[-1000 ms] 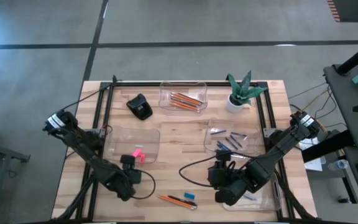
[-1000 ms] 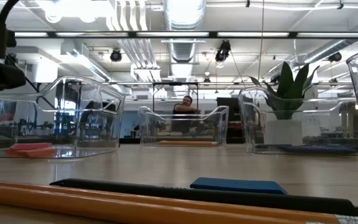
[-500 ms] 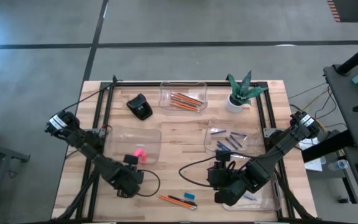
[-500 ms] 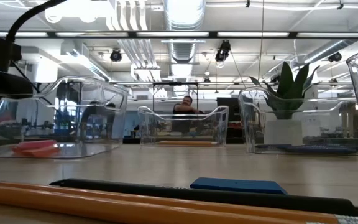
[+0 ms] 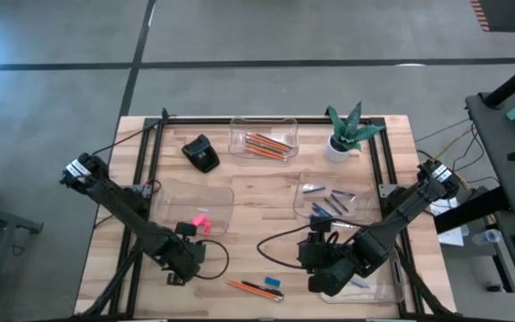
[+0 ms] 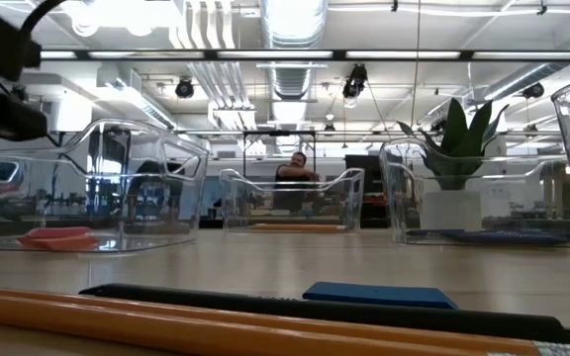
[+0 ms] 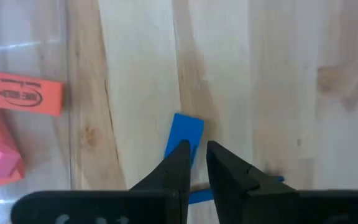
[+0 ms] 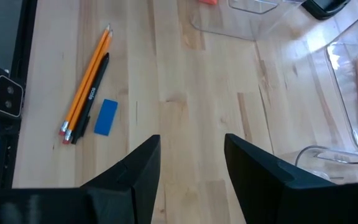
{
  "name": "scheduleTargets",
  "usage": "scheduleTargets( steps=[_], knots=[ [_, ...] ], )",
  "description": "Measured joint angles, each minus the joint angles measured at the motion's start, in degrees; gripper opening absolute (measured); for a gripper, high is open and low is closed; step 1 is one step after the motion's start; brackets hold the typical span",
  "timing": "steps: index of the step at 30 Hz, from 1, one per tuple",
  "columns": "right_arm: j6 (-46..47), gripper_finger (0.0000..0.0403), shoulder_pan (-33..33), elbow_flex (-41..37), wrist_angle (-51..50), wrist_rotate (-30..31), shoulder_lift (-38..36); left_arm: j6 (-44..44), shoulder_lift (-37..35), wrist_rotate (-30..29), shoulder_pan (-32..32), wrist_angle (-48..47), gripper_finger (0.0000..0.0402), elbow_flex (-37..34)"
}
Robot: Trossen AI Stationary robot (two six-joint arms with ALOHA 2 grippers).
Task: Sort crayons/erasers/pens/pencils in bins
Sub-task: Put the blue eraser into the middle left transparent bin
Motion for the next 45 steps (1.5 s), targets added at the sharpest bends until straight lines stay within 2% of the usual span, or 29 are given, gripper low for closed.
scheduleTargets(
  steps=[6, 13, 16, 23, 26, 40, 45],
  knots=[
    [0.0, 0.0171, 0.0, 0.0, 0.1, 0.0, 0.0, -0.2, -2.7, -0.5, 0.0, 0.0, 0.0035, 0.8],
    [0.0, 0.0171, 0.0, 0.0, 0.2, 0.0, 0.0, -2.5, -2.0, -2.6, 0.0, 0.5, 0.0043, -0.2],
    [0.0, 0.0171, 0.0, 0.0, 0.3, 0.0, 0.0, -3.2, -1.9, -2.5, 0.0, 1.0, 0.0076, -0.7],
    [0.0, 0.0171, 0.0, 0.0, 0.4, 0.0, 0.0, -3.1, -1.2, -2.3, 0.0, 1.7, 0.0187, -0.8],
    [0.0, 0.0171, 0.0, 0.0, 0.8, 0.0, 0.0, -3.6, 0.8, -2.2, 0.0, 1.0, 0.0210, -1.1],
    [0.0, 0.0171, 0.0, 0.0, 1.8, 0.0, 0.0, -4.6, 5.2, -1.8, 0.2, 0.0, 0.0214, -0.9],
    [0.0, 0.0171, 0.0, 0.0, 1.9, 0.0, 0.0, -4.6, 5.3, 5.2, 0.9, 2.3, 0.0204, -1.0]
  ],
)
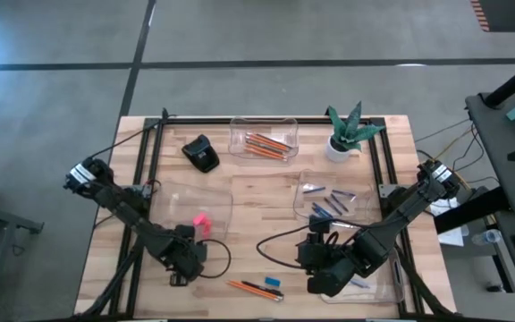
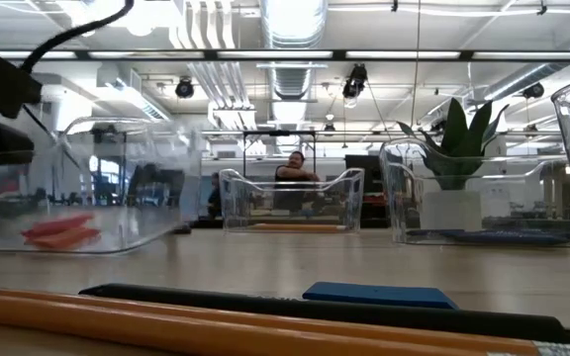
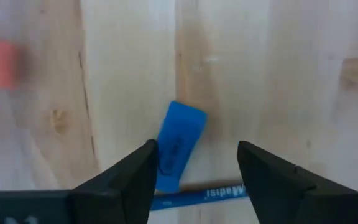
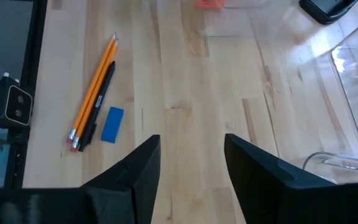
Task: Sort crayons/erasers/pens/pencils in bins
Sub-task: Put the blue eraser into the middle left transparent bin
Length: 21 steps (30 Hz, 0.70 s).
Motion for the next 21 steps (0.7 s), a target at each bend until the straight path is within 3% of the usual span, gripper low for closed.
scheduleTargets(
  steps=[14, 21],
  knots=[
    [0.0, 0.0171, 0.0, 0.0, 1.1, 0.0, 0.0, 0.4, 0.2, -0.3, 1.0, 0.1, 0.0169, -0.1],
    [0.0, 0.0171, 0.0, 0.0, 1.1, 0.0, 0.0, -1.6, -0.4, -0.5, 1.0, -0.8, 0.0085, -0.2]
  ],
)
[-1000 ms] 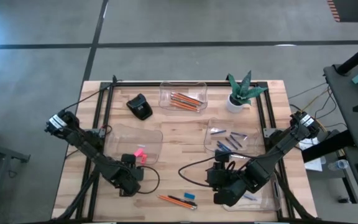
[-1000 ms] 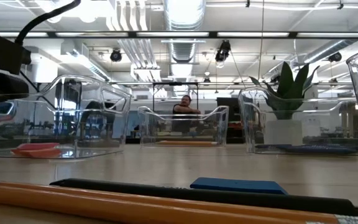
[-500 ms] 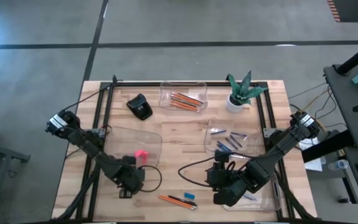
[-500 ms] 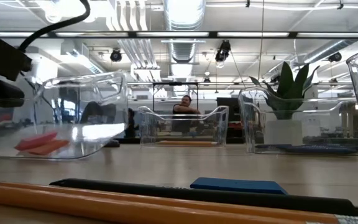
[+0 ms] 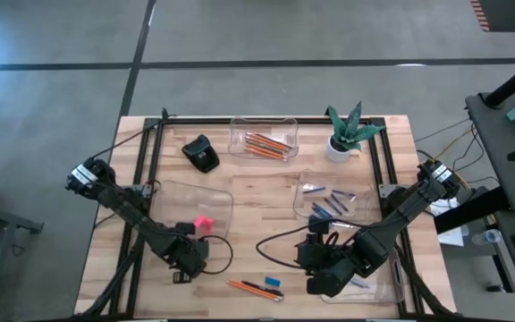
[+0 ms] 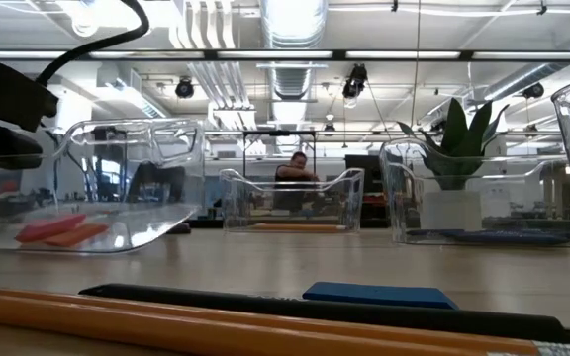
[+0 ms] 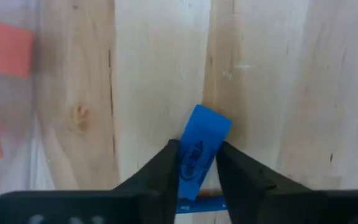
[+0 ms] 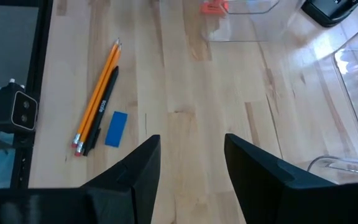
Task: Sort crayons/erasers/pens/pencils in bins
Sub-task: Put the blue eraser into the middle left transparent bin
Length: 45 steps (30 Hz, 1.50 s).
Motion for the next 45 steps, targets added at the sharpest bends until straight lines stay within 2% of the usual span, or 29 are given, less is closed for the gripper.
scheduleTargets(
  steps=[5, 20, 24, 27, 34, 36, 41, 45],
  knots=[
    [0.0, 0.0171, 0.0, 0.0, 0.0, 0.0, 0.0, -1.5, -1.9, 1.0, -0.1, 0.1, 0.0045, -0.1],
    [0.0, 0.0171, 0.0, 0.0, 0.0, 0.0, 0.0, -5.1, -10.9, 2.0, -0.2, -0.7, 0.0043, 2.2],
    [0.0, 0.0171, 0.0, 0.0, 0.0, 0.0, 0.0, -12.1, -11.8, 1.6, -0.6, 0.1, 0.0044, 2.1],
    [0.0, 0.0171, 0.0, 0.0, 0.0, 0.0, 0.0, -23.6, -11.7, -2.0, -2.7, 1.2, 0.0064, 1.3],
    [0.0, 0.0171, 0.0, 0.0, 0.1, 0.0, 0.0, -50.9, -8.9, -8.2, -7.5, 3.0, 0.0143, 1.3],
    [0.0, 0.0171, 0.0, 0.0, 0.1, 0.0, 0.0, -56.2, -7.8, -10.5, -7.8, 2.5, 0.0161, 1.3],
    [0.0, 0.0171, 0.0, 0.0, 0.1, 0.0, 0.0, -58.4, -3.9, -15.9, -8.0, 2.6, 0.0190, 0.8],
    [0.0, 0.0171, 0.0, 0.0, 0.1, 0.0, 0.0, -54.8, -1.2, -17.8, -8.5, 1.8, 0.0200, 0.6]
  ],
)
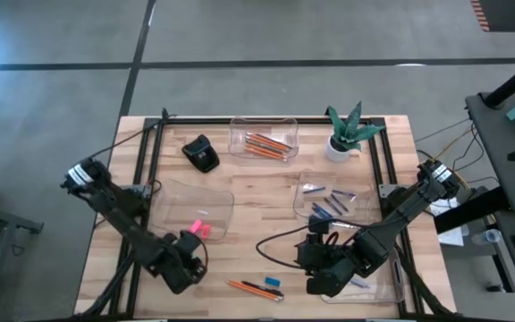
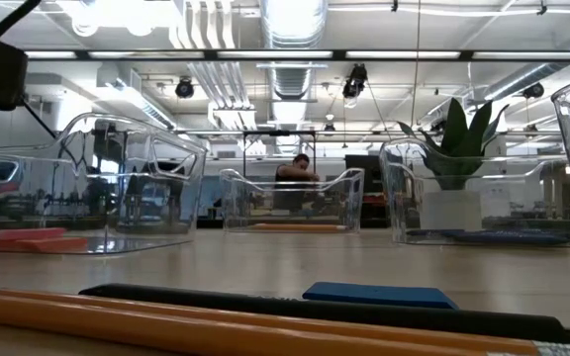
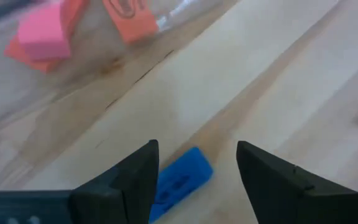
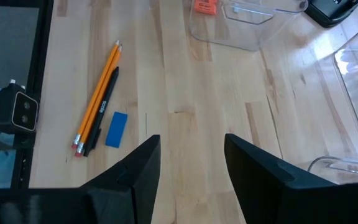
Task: Sort crayons/erasers/pens/pencils in bins
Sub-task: Put the blue eraser into the middle left transparent bin
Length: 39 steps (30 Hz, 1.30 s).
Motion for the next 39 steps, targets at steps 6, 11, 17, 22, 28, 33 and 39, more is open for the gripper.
scheduleTargets(
  steps=[6, 11, 17, 22, 28, 33, 39],
  knots=[
    [0.0, 0.0171, 0.0, 0.0, 0.1, 0.0, 0.0, -0.8, 2.2, 1.3, -1.5, -0.7, 0.0202, -0.1],
    [0.0, 0.0171, 0.0, 0.0, 0.1, 0.0, 0.0, 0.1, 1.9, 4.8, -3.4, 1.6, 0.0202, -0.1],
    [0.0, 0.0171, 0.0, 0.0, 0.1, 0.0, 0.0, 4.2, 1.4, 10.3, -6.4, 7.4, 0.0202, 0.4],
    [0.0, 0.0171, 0.0, 0.0, 0.1, 0.0, 0.0, 3.8, 0.6, 6.7, -7.8, 7.0, 0.0202, 1.0],
    [0.0, 0.0171, 0.0, 0.0, 0.3, 0.0, 0.0, -5.5, 1.6, 2.6, -7.3, 6.3, 0.0201, 0.7],
    [0.0, 0.0171, 0.0, 0.0, 0.6, 0.0, 0.0, -9.5, 2.9, 3.4, -7.3, 5.7, 0.0200, 1.2],
    [0.0, 0.0171, 0.0, 0.0, 1.6, 0.0, 0.0, -12.6, 3.7, 4.9, -7.2, 3.5, 0.0200, 2.1]
  ],
)
